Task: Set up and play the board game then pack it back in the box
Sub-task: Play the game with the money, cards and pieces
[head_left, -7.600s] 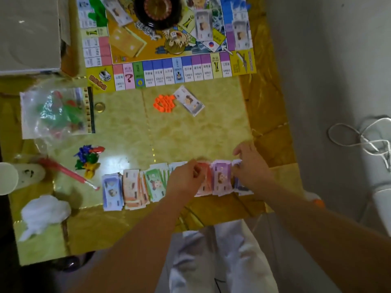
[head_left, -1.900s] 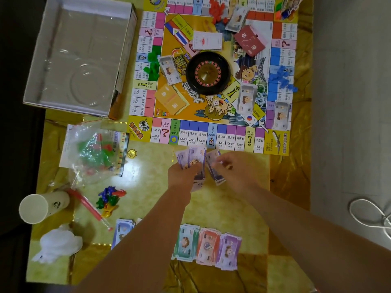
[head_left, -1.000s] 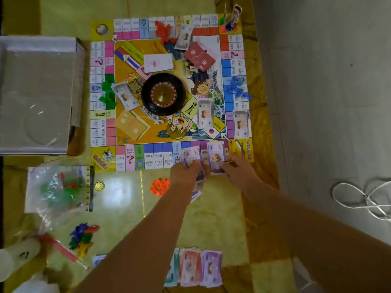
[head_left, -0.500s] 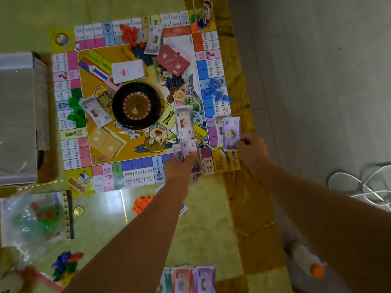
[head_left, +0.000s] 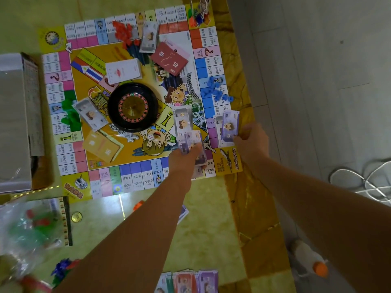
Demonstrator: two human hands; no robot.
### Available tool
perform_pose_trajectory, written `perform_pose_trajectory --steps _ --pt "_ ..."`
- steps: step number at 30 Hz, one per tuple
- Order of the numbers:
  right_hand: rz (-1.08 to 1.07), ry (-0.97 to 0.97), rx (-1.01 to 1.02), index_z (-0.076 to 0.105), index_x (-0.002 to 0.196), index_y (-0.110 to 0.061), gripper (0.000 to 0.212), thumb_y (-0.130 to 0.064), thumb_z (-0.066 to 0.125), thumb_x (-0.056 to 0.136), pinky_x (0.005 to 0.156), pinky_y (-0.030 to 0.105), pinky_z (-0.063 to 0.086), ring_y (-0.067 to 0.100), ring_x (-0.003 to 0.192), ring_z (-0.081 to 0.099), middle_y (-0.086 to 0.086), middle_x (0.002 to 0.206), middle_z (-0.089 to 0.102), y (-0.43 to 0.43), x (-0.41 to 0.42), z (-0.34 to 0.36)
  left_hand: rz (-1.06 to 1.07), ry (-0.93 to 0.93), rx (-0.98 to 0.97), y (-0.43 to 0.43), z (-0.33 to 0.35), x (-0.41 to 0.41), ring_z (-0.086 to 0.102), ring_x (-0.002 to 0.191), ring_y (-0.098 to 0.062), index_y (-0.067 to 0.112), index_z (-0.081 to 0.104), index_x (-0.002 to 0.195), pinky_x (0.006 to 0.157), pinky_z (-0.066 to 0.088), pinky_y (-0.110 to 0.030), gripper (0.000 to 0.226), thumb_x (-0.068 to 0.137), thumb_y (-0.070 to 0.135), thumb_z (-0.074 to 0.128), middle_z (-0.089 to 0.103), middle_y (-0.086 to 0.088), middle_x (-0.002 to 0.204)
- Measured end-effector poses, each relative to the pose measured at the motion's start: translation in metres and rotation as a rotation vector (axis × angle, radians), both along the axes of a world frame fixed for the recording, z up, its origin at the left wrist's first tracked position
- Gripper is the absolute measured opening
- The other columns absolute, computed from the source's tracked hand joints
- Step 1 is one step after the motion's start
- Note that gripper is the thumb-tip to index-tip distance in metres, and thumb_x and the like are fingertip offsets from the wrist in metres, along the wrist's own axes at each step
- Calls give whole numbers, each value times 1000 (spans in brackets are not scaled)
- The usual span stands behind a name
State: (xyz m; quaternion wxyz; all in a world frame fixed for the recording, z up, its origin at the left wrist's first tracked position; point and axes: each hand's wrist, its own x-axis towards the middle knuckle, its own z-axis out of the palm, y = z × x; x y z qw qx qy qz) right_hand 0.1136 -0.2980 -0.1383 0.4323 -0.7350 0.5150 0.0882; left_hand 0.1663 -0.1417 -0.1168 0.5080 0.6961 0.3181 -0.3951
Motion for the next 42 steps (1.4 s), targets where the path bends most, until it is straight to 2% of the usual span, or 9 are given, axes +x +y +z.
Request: perform_pose_trajectory --steps 4,8,10,15,24,29,33,38,42 --pt "66 -91 -76 52 107 -15 24 -15 66 88 70 24 42 12 86 50 1 104 49 10 1 14 16 13 -35 -3 7 3 60 61 -15 11 54 84 37 41 -17 20 88 25 68 64 -5 77" --pt "359 -146 415 59 92 -15 16 -30 64 90 62 19 42 6 68 52 -3 77 57 28 7 35 -1 11 -23 -5 9 5 62 71 -23 12 56 85 56 50 -29 22 87 29 69 65 -9 85" --pt "476 -113 466 61 88 -6 23 -27 69 86 64 26 47 9 64 55 3 73 61 35 7 34 14 19 -42 -5 12 6 63 79 -29 11 58 85 72 55 -42 21 86 29 70 65 -12 88" --pt "288 -138 410 59 84 2 24 -19 71 85 48 11 43 -1 50 55 4 69 59 39 11 27 53 74 -122 0 18 15 61 73 -30 8 61 86 77 53 -46 14 88 22 61 64 -14 81" --pt "119 -161 371 66 94 -9 12 -13 55 96 60 31 41 15 58 48 5 68 58 24 52 24 99 -29 -191 4 21 64 56 53 -23 3 62 79 54 51 -31 31 100 7 40 62 -7 57" --pt "123 -178 322 60 90 5 29 -23 58 95 49 20 36 9 51 42 4 65 53 17 78 23 -6 -134 -139 -6 17 92 62 48 -18 1 63 89 51 55 -32 22 100 13 48 67 -4 59" --pt "101 -187 296 56 79 -5 24 -23 56 96 62 35 39 17 59 43 11 70 50 15 99 16 -44 -218 -67 -6 10 111 67 65 -36 -3 65 85 60 57 -45 30 95 24 56 67 -22 72" --pt "67 -252 312 64 73 -9 26 -21 57 95 57 27 38 11 57 43 6 70 56 18 137 19 65 -275 -60 2 19 150 60 51 -19 8 63 75 49 52 -26 27 98 15 49 67 -7 68" --pt "27 -275 312 69 83 -2 27 -25 61 93 55 27 37 13 55 42 8 67 57 31 178 21 130 -310 -46 19 22 188 61 59 -19 15 62 70 64 54 -32 29 97 15 50 68 -3 70"
